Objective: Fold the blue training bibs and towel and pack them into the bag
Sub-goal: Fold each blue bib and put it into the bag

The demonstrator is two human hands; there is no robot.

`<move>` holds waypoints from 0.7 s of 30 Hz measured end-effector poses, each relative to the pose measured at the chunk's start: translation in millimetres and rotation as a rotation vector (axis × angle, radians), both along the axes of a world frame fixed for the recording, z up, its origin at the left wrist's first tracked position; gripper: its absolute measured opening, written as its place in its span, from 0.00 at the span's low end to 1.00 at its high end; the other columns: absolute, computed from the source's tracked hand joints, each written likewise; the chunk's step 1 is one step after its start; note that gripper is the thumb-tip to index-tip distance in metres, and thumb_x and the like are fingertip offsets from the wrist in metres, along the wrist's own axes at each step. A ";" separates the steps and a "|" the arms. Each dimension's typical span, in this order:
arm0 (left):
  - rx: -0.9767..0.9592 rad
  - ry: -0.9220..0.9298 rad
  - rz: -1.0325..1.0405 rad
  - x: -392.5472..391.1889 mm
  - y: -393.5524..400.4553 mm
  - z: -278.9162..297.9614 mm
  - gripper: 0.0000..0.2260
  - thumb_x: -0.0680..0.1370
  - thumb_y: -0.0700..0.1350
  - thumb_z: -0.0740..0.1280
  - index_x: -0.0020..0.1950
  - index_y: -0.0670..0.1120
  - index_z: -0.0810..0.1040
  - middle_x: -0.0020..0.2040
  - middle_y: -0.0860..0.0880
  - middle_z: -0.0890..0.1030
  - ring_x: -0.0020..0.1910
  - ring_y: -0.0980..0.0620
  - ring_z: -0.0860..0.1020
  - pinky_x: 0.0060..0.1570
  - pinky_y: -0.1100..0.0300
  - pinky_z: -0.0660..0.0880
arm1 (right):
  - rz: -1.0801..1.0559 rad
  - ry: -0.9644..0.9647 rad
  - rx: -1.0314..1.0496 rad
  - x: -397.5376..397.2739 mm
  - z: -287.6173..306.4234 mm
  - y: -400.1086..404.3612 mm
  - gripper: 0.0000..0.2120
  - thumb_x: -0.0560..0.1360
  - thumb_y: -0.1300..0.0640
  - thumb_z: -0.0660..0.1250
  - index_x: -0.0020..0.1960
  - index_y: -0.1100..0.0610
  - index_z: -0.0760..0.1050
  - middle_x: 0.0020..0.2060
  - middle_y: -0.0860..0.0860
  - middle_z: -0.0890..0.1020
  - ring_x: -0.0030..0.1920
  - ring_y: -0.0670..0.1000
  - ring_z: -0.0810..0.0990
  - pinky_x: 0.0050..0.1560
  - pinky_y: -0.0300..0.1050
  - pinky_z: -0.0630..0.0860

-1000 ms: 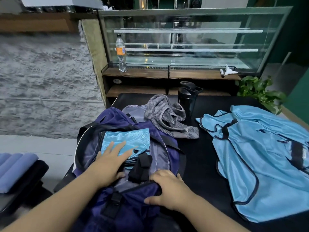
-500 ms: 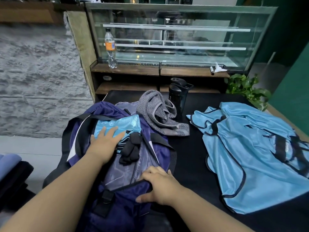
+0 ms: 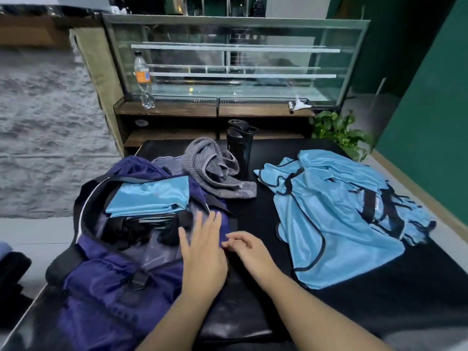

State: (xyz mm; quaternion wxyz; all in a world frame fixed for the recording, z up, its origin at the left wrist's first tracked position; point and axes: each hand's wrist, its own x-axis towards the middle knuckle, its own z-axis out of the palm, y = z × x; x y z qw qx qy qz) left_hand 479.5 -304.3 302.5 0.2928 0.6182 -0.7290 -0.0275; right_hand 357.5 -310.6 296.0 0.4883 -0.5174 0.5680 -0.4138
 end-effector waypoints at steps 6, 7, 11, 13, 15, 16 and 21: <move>0.046 -0.099 -0.188 -15.2 24.0 -41.1 0.22 0.72 0.45 0.54 0.66 0.49 0.71 0.61 0.54 0.79 0.67 0.51 0.71 0.71 0.54 0.48 | -0.557 0.797 -0.373 -128.3 -31.9 46.9 0.14 0.75 0.58 0.65 0.59 0.60 0.75 0.60 0.55 0.77 0.61 0.53 0.70 0.64 0.43 0.62; 0.037 -0.101 -0.184 -15.4 24.1 -43.0 0.22 0.72 0.45 0.54 0.65 0.48 0.74 0.60 0.55 0.80 0.66 0.50 0.74 0.71 0.54 0.49 | -0.629 0.837 -0.290 -147.0 -31.5 51.2 0.18 0.75 0.57 0.67 0.63 0.61 0.72 0.64 0.56 0.74 0.65 0.55 0.68 0.66 0.49 0.61; 0.041 -0.121 -0.139 -19.2 22.3 -45.0 0.22 0.72 0.46 0.54 0.63 0.46 0.78 0.59 0.54 0.81 0.63 0.49 0.76 0.71 0.55 0.49 | -0.585 0.965 0.087 -181.3 -37.5 50.2 0.29 0.78 0.42 0.61 0.74 0.53 0.62 0.76 0.50 0.58 0.76 0.51 0.54 0.74 0.58 0.47; 0.036 -0.123 -0.138 -19.0 22.6 -46.0 0.23 0.72 0.46 0.53 0.62 0.46 0.78 0.59 0.53 0.81 0.63 0.48 0.77 0.71 0.55 0.49 | -0.499 1.054 0.059 -180.3 -44.3 47.7 0.18 0.80 0.45 0.58 0.67 0.52 0.70 0.74 0.48 0.63 0.76 0.50 0.56 0.74 0.58 0.45; 0.047 -0.120 -0.145 -17.7 24.0 -45.3 0.23 0.73 0.47 0.54 0.63 0.45 0.78 0.61 0.50 0.80 0.64 0.49 0.75 0.72 0.57 0.48 | -0.445 1.103 -0.077 -175.6 -48.5 50.9 0.06 0.79 0.56 0.63 0.53 0.56 0.77 0.67 0.51 0.74 0.74 0.53 0.63 0.74 0.60 0.49; 0.058 -0.122 -0.152 -17.1 25.0 -44.6 0.23 0.73 0.47 0.54 0.64 0.45 0.77 0.63 0.48 0.79 0.65 0.49 0.74 0.73 0.56 0.48 | -0.394 1.114 -0.133 -173.8 -51.4 56.4 0.03 0.77 0.61 0.65 0.49 0.56 0.77 0.64 0.52 0.77 0.73 0.54 0.65 0.74 0.59 0.49; 0.095 -0.145 -0.293 -23.2 40.6 -40.6 0.24 0.75 0.53 0.55 0.70 0.48 0.71 0.72 0.46 0.69 0.70 0.49 0.66 0.71 0.53 0.53 | -0.187 0.772 -0.148 -153.8 -40.9 94.6 0.18 0.81 0.60 0.56 0.70 0.53 0.70 0.71 0.46 0.64 0.74 0.46 0.57 0.69 0.32 0.45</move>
